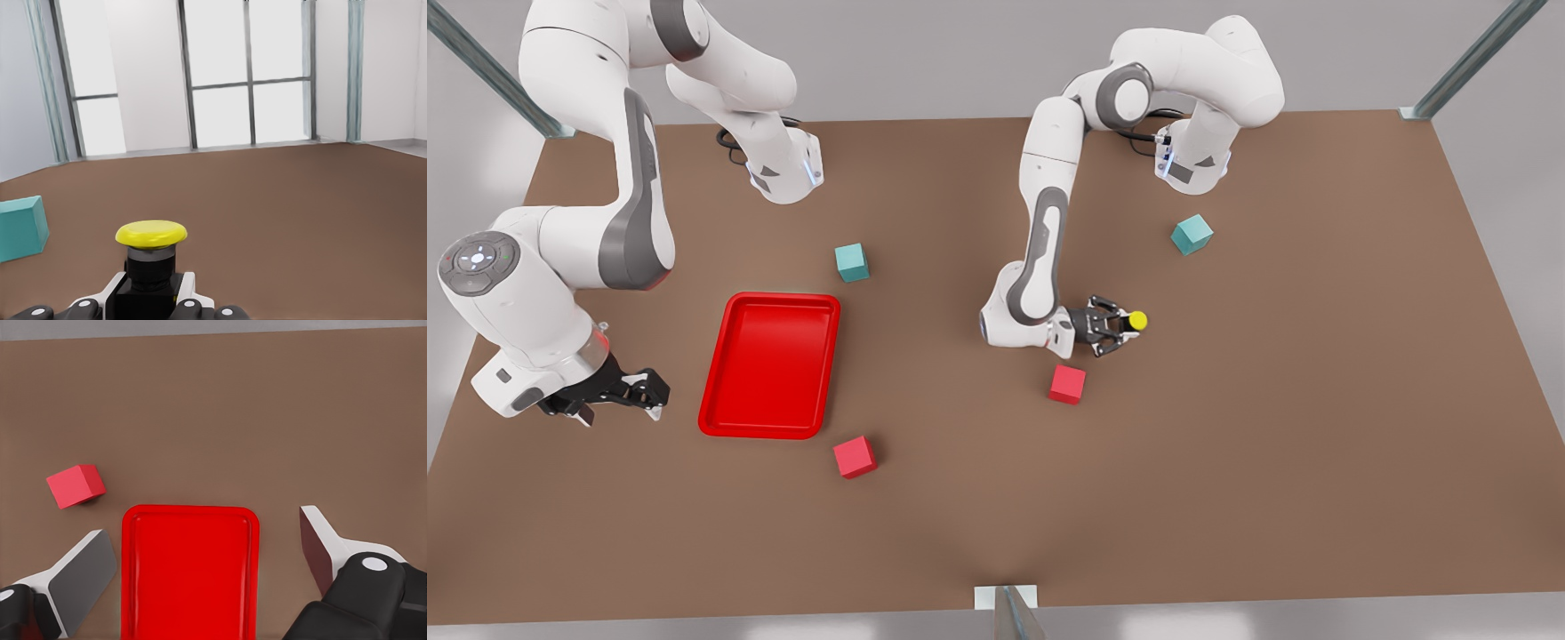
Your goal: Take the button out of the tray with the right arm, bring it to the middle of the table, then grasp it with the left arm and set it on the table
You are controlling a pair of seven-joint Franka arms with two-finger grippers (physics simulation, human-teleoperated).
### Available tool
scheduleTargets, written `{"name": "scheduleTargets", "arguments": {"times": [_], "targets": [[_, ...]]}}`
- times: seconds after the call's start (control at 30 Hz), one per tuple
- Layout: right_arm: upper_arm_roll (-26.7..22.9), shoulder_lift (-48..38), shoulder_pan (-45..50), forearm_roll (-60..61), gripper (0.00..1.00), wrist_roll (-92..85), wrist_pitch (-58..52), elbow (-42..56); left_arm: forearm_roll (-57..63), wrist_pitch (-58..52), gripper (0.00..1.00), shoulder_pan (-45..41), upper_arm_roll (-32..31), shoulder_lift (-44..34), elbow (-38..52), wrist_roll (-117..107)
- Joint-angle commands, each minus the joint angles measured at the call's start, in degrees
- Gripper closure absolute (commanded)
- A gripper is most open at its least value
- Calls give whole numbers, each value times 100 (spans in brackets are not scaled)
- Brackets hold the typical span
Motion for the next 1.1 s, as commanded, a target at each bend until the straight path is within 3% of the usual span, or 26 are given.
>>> {"name": "scheduleTargets", "arguments": {"times": [0.0,0.27,0.3,0.33,0.6,0.77,0.83,0.87,0.93,1.07], "targets": [[1,-7,5,7,0,-21,-15,6,-18,17,73,-28,3,87,29,-1469],[1,-7,-4,7,0,-21,-24,-3,8,-10,73,-116,3,228,30,-1486],[1,-7,-4,7,0,-21,-24,-3,26,-10,29,-125,3,228,29,-1478],[1,-7,-13,7,0,-21,-15,-3,35,-19,0,-134,3,219,29,-1469],[1,-7,-13,7,0,-21,-6,6,17,-89,0,-274,-59,184,38,-1425],[1,-16,-13,7,0,-21,-24,6,-774,-379,0,-1153,-182,-202,91,-1267],[1,-16,-4,7,0,-21,-6,6,-1143,-397,0,-1417,-226,-1194,82,-854],[1,-7,-4,7,0,-21,-6,6,-1169,-397,0,-1373,-322,-2863,-216,155],[1,-7,-4,7,0,-21,-6,-3,-1117,-1161,0,-372,-322,-6204,-392,3170],[1,-7,-4,7,0,-21,3,-3,-1125,86,0,2458,-322,-6407,-287,8636]]}}
